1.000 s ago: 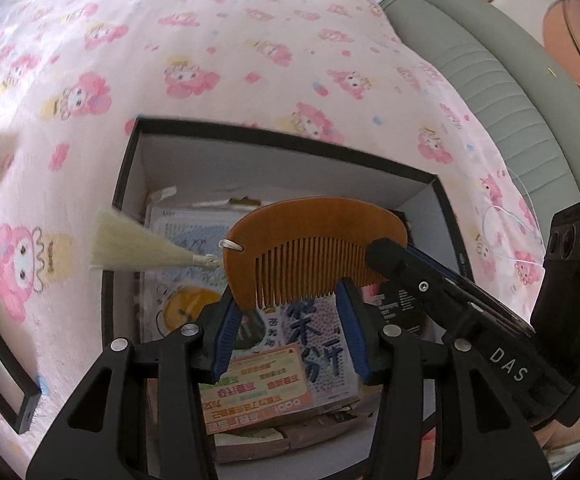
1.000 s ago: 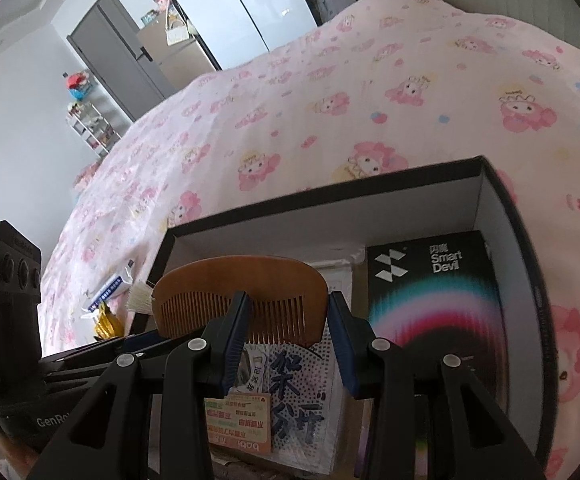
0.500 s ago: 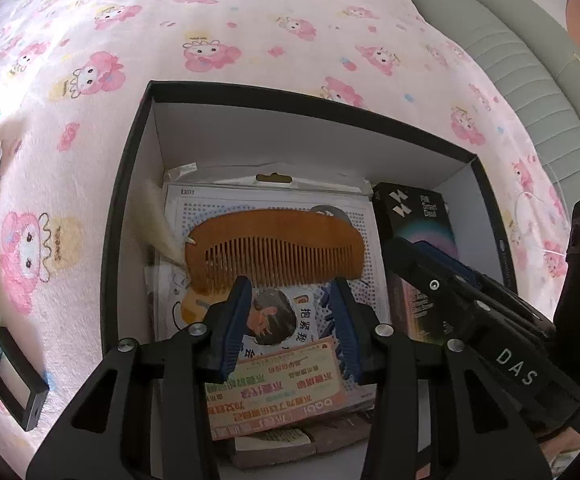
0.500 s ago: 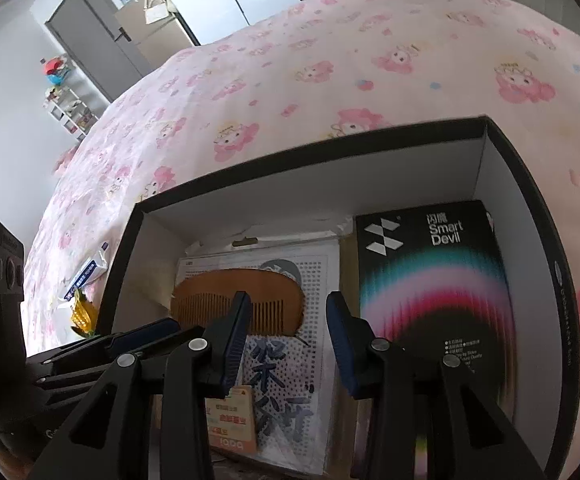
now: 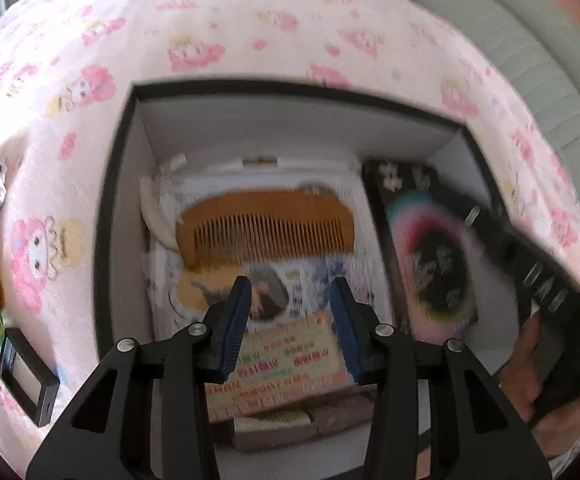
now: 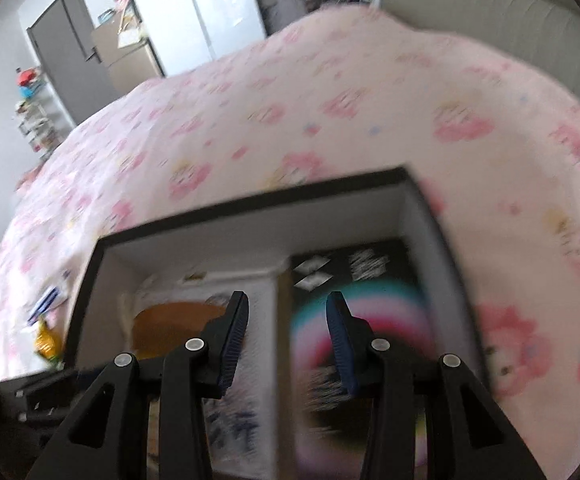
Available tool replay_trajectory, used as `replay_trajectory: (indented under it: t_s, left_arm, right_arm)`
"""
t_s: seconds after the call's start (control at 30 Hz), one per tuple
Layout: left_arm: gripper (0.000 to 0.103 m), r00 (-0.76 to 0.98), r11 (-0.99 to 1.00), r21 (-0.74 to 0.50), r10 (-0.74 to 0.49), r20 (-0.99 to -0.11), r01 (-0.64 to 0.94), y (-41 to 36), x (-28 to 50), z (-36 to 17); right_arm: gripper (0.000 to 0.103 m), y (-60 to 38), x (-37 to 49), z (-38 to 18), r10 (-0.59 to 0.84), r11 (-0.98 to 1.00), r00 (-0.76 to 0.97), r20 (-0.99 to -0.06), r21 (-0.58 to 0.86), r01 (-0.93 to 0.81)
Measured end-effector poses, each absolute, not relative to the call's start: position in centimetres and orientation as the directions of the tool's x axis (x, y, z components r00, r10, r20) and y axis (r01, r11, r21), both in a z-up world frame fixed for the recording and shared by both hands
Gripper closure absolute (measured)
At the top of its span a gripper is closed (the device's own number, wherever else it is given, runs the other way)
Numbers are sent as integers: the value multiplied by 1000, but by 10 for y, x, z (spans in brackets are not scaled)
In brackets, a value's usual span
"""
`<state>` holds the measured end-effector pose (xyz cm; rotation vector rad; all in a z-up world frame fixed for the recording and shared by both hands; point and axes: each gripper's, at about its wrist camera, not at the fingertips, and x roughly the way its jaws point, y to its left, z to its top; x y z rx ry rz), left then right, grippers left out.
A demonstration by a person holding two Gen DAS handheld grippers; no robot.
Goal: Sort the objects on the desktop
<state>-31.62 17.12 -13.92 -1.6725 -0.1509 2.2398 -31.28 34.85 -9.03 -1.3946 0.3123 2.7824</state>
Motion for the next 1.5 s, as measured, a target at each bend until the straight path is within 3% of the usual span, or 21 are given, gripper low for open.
replay_trajectory:
  t_s: [0.13,0.27,0.67,1.23,1.5]
  left_arm:
    - [61,-213,-957,-185,232,-949,-222,183,-320,-152]
    - [61,-189,-971,-166,198,-962,-173,181,-329,-162]
    - [61,-187,-983,-119,144,-972,-137,180,-362,-168]
    - [60,-434,-963,-231,269,-860,-140,138,-328,-110]
    - [52,-531,-942,-322,323,-784,-98,109,-310,-66]
  right_arm:
    - [67,355,-316,-98,-125,-971,-571,-812,218,-98]
    - [67,356,-320,-104,-185,-953,-543,-819,284,-103]
    - [66,351,-319,-106,-151,-965,-537,-830,242,-103]
    - [66,345,-304,-94,-148,-970,-564,-812,229,-75]
    - [65,327,-287,-69,-152,-975,-590,-793,217,-40]
